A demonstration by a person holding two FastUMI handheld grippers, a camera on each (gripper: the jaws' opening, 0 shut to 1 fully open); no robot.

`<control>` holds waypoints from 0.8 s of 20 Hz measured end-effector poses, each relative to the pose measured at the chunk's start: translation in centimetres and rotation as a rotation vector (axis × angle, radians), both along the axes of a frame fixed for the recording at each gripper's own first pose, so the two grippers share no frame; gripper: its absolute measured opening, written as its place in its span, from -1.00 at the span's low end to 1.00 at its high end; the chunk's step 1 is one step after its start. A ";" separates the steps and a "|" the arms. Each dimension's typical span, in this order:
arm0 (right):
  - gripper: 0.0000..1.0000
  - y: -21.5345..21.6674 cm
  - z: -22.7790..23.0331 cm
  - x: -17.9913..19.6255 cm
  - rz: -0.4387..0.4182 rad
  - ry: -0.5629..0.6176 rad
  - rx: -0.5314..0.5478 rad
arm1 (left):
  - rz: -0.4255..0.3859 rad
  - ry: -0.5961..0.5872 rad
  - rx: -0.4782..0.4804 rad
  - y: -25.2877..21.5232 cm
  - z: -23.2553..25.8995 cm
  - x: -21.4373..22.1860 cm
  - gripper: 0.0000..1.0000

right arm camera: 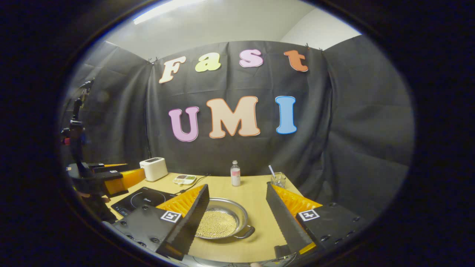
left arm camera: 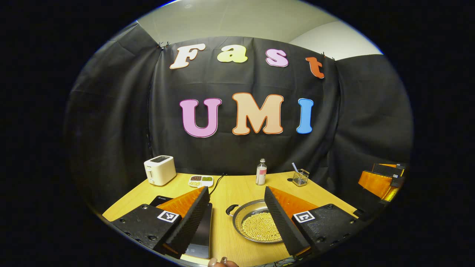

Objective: First push the handle of the pot to place it horizontally, then grasp the pot with both hands and set it on the induction cooktop.

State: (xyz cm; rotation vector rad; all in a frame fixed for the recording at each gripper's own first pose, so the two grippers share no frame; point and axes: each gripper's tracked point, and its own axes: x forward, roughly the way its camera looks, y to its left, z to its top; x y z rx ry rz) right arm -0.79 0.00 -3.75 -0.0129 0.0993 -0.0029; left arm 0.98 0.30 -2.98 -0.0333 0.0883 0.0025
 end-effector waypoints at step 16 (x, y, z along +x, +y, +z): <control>0.67 3.7 -3.0 -0.6 -0.032 0.086 -0.043 | -0.070 0.047 -0.035 1.7 -2.0 0.7 0.92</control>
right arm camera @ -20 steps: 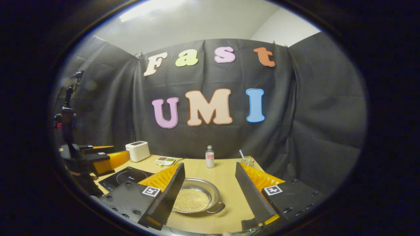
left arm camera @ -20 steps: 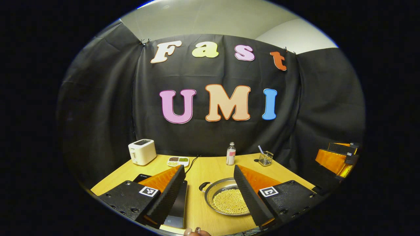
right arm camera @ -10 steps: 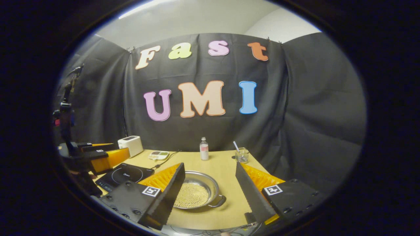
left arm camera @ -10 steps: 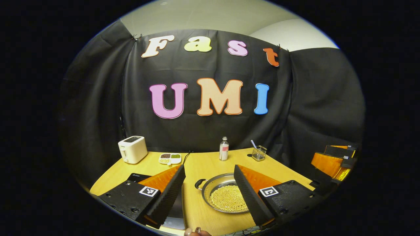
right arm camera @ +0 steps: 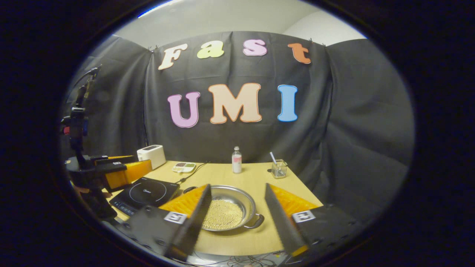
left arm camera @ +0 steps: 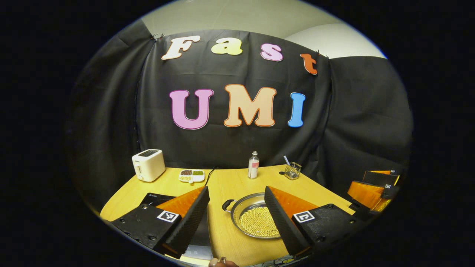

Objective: First push the handle of the pot to place it horizontally, then grasp the pot with both hands and set it on the induction cooktop.

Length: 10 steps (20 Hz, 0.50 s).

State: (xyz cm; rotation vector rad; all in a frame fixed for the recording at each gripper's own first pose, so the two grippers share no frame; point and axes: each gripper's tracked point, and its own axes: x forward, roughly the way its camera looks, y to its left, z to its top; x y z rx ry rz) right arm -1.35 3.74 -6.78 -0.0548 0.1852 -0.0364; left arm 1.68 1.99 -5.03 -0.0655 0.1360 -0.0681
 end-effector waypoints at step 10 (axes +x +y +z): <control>-0.28 -1.9 -2.3 1.4 0.053 0.077 0.004 | 0.065 0.016 0.010 -1.4 -0.3 0.3 0.87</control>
